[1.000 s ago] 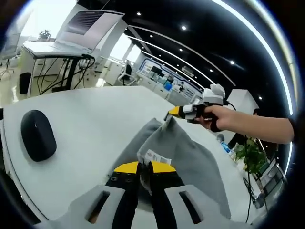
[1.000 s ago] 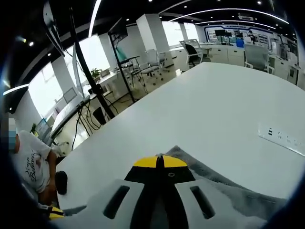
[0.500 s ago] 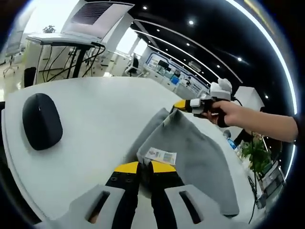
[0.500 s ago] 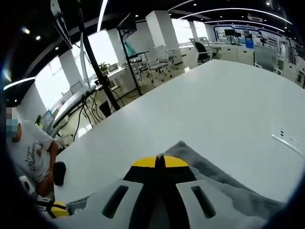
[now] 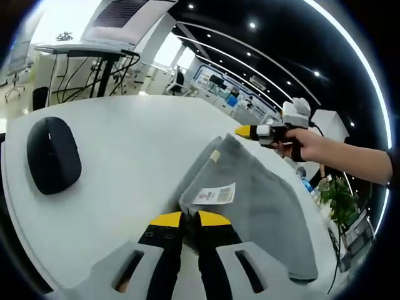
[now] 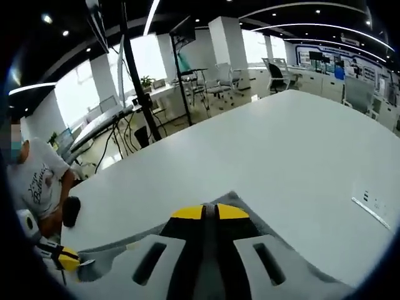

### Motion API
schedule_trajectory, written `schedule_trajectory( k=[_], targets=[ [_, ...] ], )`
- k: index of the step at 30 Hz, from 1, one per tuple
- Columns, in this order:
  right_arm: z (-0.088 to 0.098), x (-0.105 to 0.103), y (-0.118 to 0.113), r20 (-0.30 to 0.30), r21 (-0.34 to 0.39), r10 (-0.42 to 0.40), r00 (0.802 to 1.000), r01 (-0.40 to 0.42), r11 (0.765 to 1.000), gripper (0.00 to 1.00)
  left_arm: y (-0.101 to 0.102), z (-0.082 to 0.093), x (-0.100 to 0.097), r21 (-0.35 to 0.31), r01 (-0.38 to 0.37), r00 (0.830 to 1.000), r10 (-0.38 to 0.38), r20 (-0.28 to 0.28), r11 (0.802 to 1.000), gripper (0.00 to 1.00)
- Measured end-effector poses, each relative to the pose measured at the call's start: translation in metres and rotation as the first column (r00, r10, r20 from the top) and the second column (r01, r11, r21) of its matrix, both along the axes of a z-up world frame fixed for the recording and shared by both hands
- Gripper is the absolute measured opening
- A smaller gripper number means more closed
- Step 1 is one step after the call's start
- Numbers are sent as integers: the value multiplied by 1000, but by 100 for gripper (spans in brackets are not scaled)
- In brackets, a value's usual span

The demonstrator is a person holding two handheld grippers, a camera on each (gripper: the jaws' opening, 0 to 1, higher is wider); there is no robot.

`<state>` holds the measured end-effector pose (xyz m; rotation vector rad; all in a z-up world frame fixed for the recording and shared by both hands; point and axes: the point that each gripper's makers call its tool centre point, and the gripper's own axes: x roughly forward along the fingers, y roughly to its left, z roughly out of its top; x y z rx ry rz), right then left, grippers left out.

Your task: Fold the towel on the table until its edges align and the towel forms a compact rectangular stack.

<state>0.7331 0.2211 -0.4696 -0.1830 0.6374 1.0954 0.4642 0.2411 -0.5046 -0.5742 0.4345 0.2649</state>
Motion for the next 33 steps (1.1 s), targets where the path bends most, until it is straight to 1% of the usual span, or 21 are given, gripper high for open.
schedule_trajectory(
  k=[1,3,4,7,9,11,13,15,17,18,23,31,33],
  targets=[
    [-3,2,-1,-1,-5,-1,1000,1,1000,5,0,0,0,0,-1,1000,1,0,1000,8],
    [-5,-4,-8,-11,-22,-10,1000,10,1000,7,0,-1,0,0,-1,1000,1,1,1000,8],
    [-7,-2,-9,-13,-26,-13,1000,13,1000,8,0,-1,0,0,-1,1000,1,1,1000,8],
    [-10,1,-9,2,-35,-2,1000,2,999,12,1,-2,0,3,0,1000,0,0,1000,8],
    [-15,9,-5,22,-51,18,1000,-16,999,15,2,-3,0,5,1,1000,-1,1,1000,8],
    [-17,9,-5,32,-70,36,999,-34,997,19,2,-3,0,4,2,1000,-2,3,1000,8],
    [-23,17,-3,31,-81,37,999,-35,996,20,1,-3,0,6,5,1000,-5,2,1000,8],
    [-23,15,-6,34,-86,38,999,-35,996,22,1,-3,0,5,6,1000,-6,2,1000,8],
    [-29,20,-4,34,-93,47,998,-44,995,22,1,-3,0,6,9,1000,-9,2,1000,8],
    [-28,17,-6,33,-95,46,998,-43,995,22,1,-2,0,6,8,1000,-8,2,1000,8],
    [-35,13,-7,6,-111,64,998,-63,992,18,1,-3,1,6,11,1000,-11,2,1000,8],
    [-33,6,-5,1,-120,94,996,-93,988,4,0,-3,1,7,13,1000,-13,6,1000,8],
    [-31,2,-6,3,-122,101,995,-100,988,4,0,-2,1,6,13,1000,-13,8,1000,8]
  ],
)
